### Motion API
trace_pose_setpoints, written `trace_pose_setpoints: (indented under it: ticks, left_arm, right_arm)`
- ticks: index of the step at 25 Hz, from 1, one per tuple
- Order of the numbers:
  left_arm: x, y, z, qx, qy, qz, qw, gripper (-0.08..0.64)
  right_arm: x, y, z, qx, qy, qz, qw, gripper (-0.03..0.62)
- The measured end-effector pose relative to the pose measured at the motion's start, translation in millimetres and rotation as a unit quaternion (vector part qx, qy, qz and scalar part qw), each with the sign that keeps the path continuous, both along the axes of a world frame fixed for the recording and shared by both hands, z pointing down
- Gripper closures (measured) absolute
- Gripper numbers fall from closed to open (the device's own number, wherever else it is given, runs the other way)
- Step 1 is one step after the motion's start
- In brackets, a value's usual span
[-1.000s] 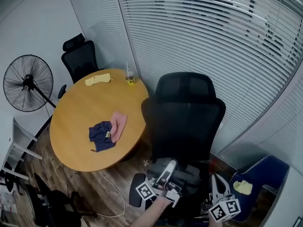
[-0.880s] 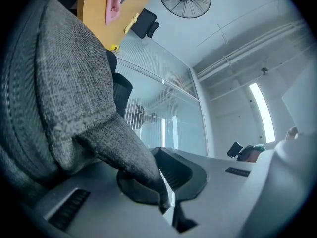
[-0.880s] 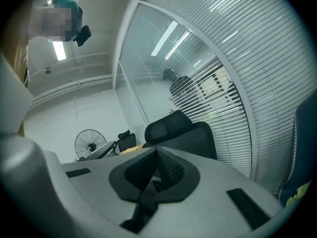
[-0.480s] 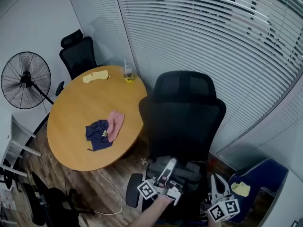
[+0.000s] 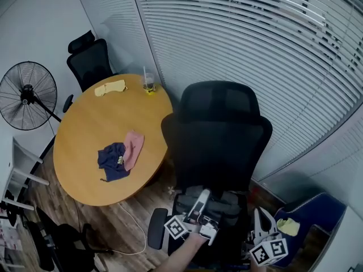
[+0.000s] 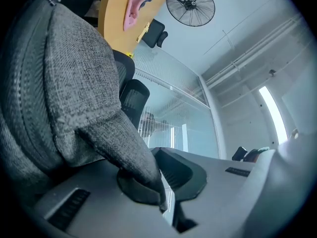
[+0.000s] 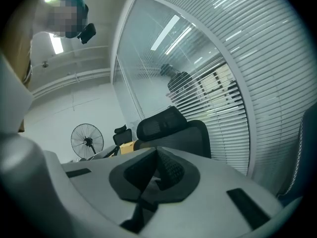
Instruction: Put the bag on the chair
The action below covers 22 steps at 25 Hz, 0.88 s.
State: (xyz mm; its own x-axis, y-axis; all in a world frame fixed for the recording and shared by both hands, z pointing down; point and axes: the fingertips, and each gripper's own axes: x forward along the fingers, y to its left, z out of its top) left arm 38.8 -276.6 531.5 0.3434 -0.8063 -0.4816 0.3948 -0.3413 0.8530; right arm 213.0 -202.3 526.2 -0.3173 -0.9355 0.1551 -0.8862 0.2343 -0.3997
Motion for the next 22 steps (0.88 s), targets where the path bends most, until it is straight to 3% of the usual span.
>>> trace_pose_setpoints:
  ticks: [16, 22]
  left_arm:
    - [10.2, -31.8, 47.0, -0.045, -0.019, -0.007, 0.9988, 0.537]
    - [16.9, -43.7, 48.1, -0.021, -0.057, -0.014, 0.9981, 0.537]
  right_arm:
    - [6.9, -41.3, 20.4, -0.022, 0.022, -0.023, 0.999, 0.579]
    - [7.1, -47.7, 31.2, -0.036, 0.017, -0.03, 0.999, 0.579]
